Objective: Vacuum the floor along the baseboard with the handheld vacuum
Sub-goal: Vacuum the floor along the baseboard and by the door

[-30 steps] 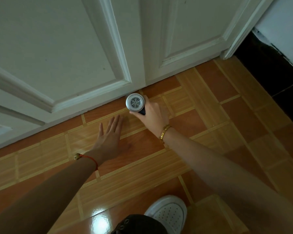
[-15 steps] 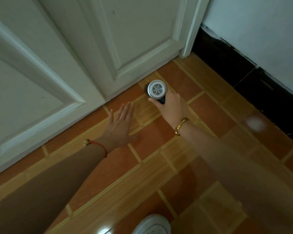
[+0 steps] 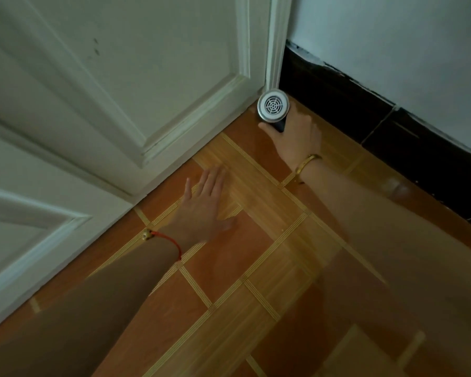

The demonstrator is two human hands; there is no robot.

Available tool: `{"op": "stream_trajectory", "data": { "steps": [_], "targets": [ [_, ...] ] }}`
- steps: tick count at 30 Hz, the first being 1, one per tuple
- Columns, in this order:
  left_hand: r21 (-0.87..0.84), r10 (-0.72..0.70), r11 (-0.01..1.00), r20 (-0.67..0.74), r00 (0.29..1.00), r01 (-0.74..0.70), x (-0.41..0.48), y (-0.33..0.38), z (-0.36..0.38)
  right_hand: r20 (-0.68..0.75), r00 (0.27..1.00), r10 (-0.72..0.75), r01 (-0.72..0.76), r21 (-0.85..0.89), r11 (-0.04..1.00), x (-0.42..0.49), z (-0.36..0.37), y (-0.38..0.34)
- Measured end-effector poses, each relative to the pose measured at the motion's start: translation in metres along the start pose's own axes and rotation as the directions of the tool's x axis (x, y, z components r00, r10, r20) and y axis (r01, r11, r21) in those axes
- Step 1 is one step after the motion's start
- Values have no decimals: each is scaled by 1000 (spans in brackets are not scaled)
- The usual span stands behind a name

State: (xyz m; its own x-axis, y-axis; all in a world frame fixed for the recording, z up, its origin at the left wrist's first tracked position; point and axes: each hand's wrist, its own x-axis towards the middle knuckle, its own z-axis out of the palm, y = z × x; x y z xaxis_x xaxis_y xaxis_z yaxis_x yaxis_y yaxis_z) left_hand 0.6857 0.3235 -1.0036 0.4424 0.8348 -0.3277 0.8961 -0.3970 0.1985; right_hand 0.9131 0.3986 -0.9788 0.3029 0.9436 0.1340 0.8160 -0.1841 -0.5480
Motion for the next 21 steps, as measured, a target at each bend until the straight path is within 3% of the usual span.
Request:
{"op": "stream_trajectory", "data": {
  "steps": [10,21],
  "targets": [
    [-11,53,999,-14,998,-54,20,9,7,-67,996,62,-71,-145,987,29,-19,35],
    [-36,118,992,8,993,-117,14,41,8,-116,984,138,-156,-166,974,-27,-52,73]
  ]
}}
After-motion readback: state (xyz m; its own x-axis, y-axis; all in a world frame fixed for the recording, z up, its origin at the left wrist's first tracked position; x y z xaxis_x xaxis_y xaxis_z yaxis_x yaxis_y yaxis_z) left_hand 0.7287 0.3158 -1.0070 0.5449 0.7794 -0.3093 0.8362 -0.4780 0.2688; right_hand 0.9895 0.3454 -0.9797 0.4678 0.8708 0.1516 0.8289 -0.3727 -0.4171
